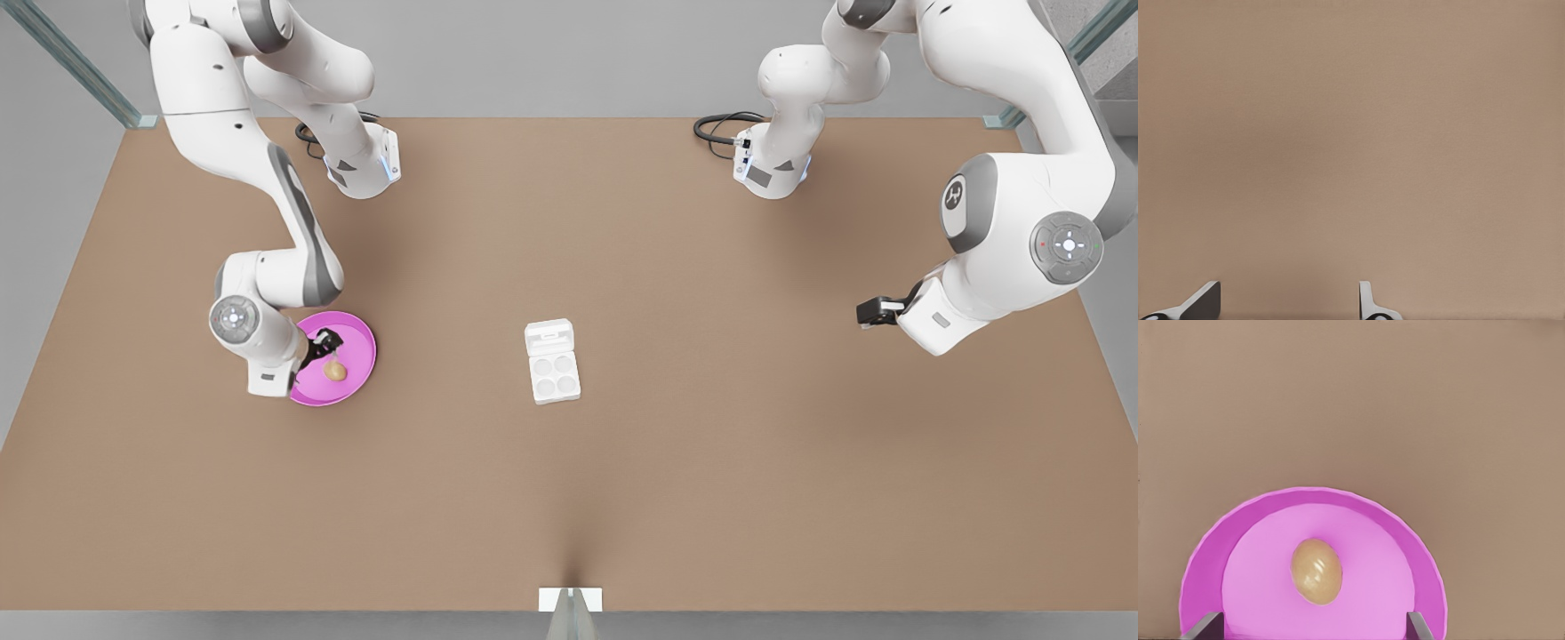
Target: Pack egg into the box and close the box lid
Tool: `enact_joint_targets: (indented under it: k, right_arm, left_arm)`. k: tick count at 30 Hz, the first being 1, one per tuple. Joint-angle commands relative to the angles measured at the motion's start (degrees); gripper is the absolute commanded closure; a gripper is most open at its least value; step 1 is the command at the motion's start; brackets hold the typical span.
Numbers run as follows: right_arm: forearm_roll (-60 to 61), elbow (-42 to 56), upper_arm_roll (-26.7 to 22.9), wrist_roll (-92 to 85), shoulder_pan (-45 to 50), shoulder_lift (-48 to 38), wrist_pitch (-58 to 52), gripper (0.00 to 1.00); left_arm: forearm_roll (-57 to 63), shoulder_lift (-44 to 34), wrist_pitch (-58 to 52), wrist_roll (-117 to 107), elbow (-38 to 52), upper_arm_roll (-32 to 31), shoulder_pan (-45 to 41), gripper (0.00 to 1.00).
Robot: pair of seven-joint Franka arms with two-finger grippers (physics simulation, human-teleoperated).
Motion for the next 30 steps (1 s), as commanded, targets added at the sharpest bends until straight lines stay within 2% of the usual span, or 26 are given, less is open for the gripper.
enact_joint_targets:
  k: [1,8,10,19,30]
  right_arm:
    - [0.25,-0.75,0.03,-74.71,-0.09,0.18,3.75,0.00]
    - [3.77,-0.31,0.30,-74.63,0.35,5.54,6.04,0.00]
    - [8.95,-0.48,0.21,-72.96,-0.09,5.55,7.71,0.00]
    - [8.95,-5.14,0.21,-55.47,-1.41,4.76,13.60,0.00]
    - [8.95,-5.67,0.21,-55.29,-1.85,6.95,16.67,0.00]
  left_arm:
    - [0.01,-0.03,0.14,-0.12,0.03,0.00,0.00,0.00]
    - [0.09,0.06,0.14,-0.12,0.03,0.00,0.00,0.00]
    - [0.09,0.06,0.14,-0.03,0.03,0.00,0.00,0.00]
    - [0.09,0.23,0.41,-0.12,0.03,0.00,0.00,0.00]
    - [0.18,0.23,0.50,-0.12,0.03,0.00,0.00,0.00]
